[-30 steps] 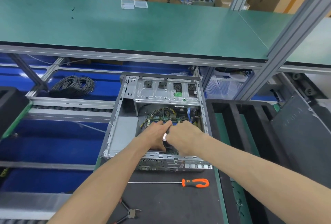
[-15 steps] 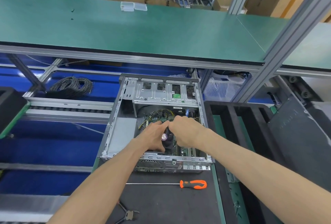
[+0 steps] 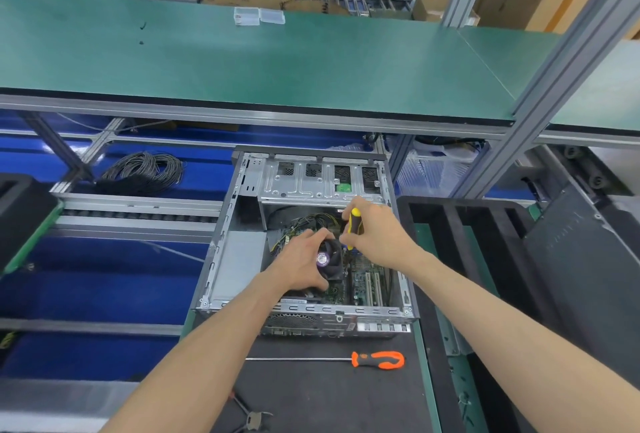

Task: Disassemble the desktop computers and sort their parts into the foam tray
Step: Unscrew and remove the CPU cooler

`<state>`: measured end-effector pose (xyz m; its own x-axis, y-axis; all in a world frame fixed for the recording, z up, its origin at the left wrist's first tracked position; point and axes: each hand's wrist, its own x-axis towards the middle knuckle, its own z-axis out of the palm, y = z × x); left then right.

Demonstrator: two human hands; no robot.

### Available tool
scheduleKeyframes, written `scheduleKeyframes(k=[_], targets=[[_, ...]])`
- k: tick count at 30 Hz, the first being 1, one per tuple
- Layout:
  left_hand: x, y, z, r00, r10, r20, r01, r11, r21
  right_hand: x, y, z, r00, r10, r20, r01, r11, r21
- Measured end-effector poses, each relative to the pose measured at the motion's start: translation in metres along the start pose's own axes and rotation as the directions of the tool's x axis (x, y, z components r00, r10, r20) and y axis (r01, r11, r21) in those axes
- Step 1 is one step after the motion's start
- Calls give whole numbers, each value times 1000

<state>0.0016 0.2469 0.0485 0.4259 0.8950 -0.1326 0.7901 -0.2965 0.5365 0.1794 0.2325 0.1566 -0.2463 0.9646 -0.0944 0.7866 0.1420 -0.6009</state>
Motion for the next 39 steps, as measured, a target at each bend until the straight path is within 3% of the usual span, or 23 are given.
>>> scheduleKeyframes(k=[4,7,9,12,15,23,31,39], targets=[[0,0,0,1000,-3,-6,3,1000,-23,-1,-1,-7,986,-40,-163,59,992,111],[0,-1,-1,1000,-9,-10,8,998,-56,-3,-2,-11,956,-176,-233,202,975,90],[1,-3,-1,1000,-21,-10,20,996,-92,-4,1,-7,947,-256,-192,250,967,-57],[1,-2,-4,999,-37,-20,34,990,-138,-6,10,8,968,-245,-59,197,881,-430],[1,1,-10,996,-78,-39,67,972,-224,-6,21,26,975,-207,80,215,790,-574],[-4,5,-22,996,-89,3,84,935,-344,6,36,48,969,-174,174,245,743,-622],[-5,4,-26,997,-53,56,70,936,-346,15,36,51,970,-176,170,242,788,-566],[12,0,-67,934,-63,353,211,892,-399,9,48,41,954,-237,185,301,760,-577]])
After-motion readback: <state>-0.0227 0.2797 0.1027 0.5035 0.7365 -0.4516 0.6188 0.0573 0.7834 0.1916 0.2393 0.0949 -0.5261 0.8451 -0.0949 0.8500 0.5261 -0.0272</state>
